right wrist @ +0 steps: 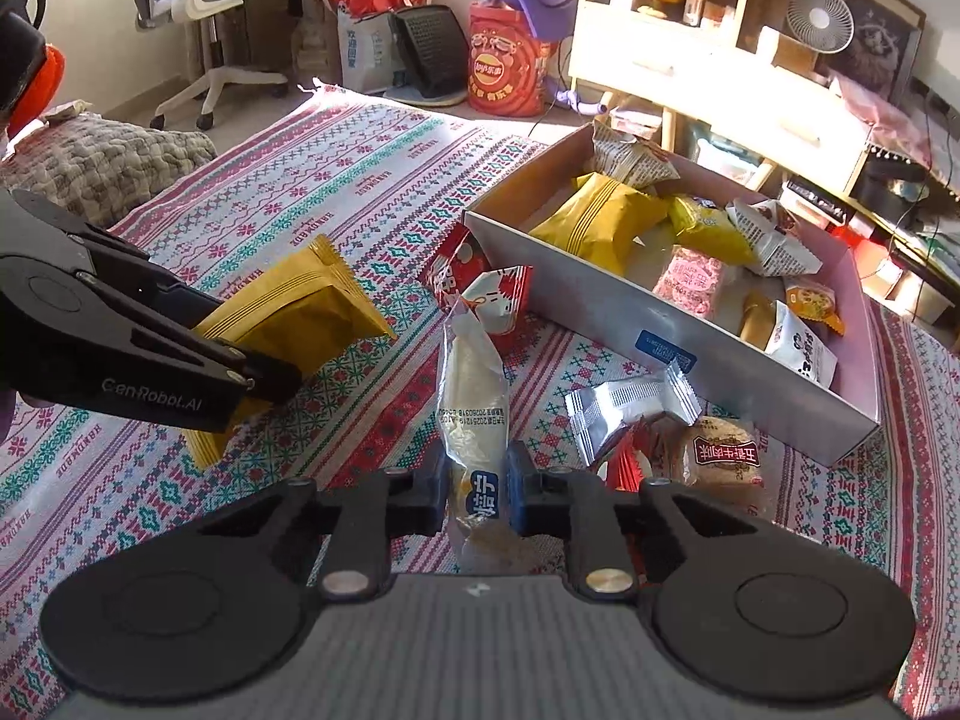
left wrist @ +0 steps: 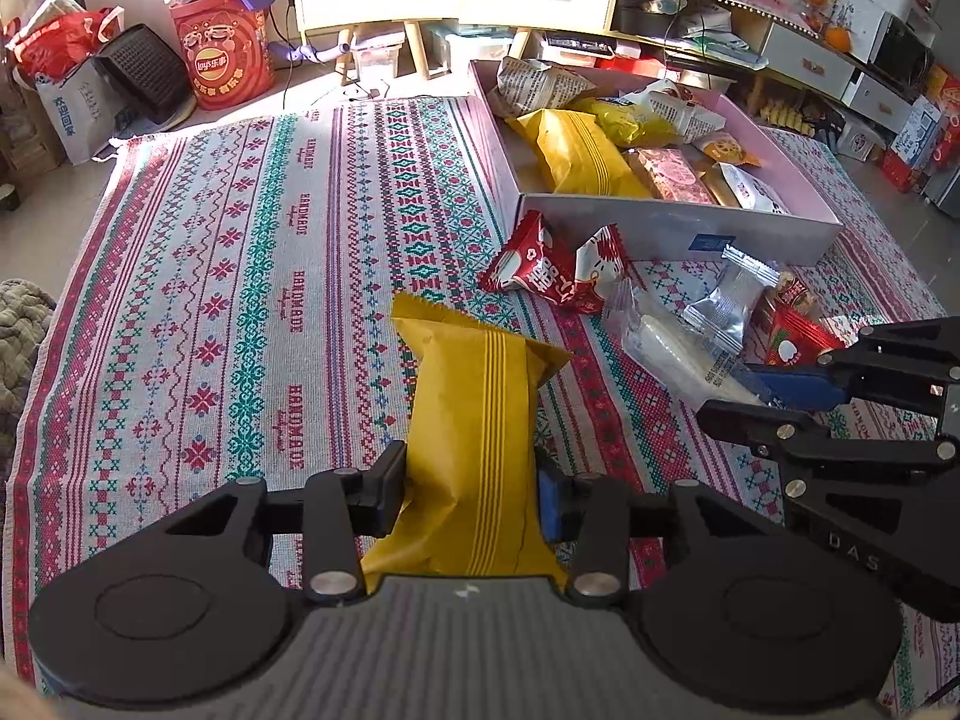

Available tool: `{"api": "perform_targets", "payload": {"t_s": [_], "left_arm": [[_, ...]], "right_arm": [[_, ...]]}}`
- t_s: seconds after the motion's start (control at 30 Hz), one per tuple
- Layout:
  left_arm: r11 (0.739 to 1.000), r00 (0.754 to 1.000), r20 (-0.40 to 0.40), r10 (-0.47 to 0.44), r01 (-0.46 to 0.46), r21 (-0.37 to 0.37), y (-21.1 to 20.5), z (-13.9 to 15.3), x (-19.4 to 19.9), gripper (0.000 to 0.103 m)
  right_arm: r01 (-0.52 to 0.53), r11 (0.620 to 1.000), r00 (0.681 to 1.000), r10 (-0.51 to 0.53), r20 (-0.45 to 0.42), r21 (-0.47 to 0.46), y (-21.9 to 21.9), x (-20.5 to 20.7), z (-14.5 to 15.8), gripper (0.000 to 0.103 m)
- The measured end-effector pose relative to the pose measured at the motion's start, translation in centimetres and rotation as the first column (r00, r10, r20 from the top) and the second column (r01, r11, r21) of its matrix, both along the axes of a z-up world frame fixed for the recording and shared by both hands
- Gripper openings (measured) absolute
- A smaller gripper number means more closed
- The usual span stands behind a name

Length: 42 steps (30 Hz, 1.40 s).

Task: Organize snacks
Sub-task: 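Lift the yellow pack with the left tool while the right grasps the white bread bag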

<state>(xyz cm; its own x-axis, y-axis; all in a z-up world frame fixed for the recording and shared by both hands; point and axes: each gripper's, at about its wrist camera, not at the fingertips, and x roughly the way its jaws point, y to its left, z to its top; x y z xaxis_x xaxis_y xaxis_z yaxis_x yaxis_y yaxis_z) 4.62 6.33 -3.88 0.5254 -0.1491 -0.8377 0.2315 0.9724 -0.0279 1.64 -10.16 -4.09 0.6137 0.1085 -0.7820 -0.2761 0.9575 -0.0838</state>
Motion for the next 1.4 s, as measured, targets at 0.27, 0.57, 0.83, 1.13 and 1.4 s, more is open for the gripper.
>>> {"api": "perform_targets", "payload": {"t_s": [0.27, 0.57, 0.83, 1.13, 1.4], "left_arm": [[1.0, 1.0, 0.007, -0.022, 0.022, 0.007, -0.6, 0.4, -0.2, 0.048], [0.999, 0.999, -0.016, -0.036, 0.037, 0.033, -0.9, -0.4, -0.3, 0.048], [0.998, 0.999, -0.028, -0.039, 0.04, 0.047, -0.9, -0.7, -0.3, 0.048], [0.997, 0.999, -0.028, -0.041, 0.043, 0.057, -1.0, -0.8, -0.4, 0.048], [0.998, 0.999, -0.02, -0.045, 0.046, 0.052, -1.1, -0.4, -0.5, 0.048]], "right_arm": [[0.025, 0.998, 0.999, -0.023, -0.035, 0.056, -0.9, 0.6, -0.1, 0.018], [0.005, 0.998, 1.0, -0.003, -0.029, 0.057, -0.6, 1.1, -1.9, 0.042], [-0.064, 0.998, 0.997, 0.064, 0.03, -0.001, 0.7, 0.8, -2.5, 0.054], [-0.105, 0.994, 0.994, 0.104, 0.041, 0.015, 1.1, 0.6, -2.7, 0.021], [-0.076, 0.996, 0.997, 0.075, 0.012, 0.054, 0.6, 0.6, -1.7, 0.018]]}}
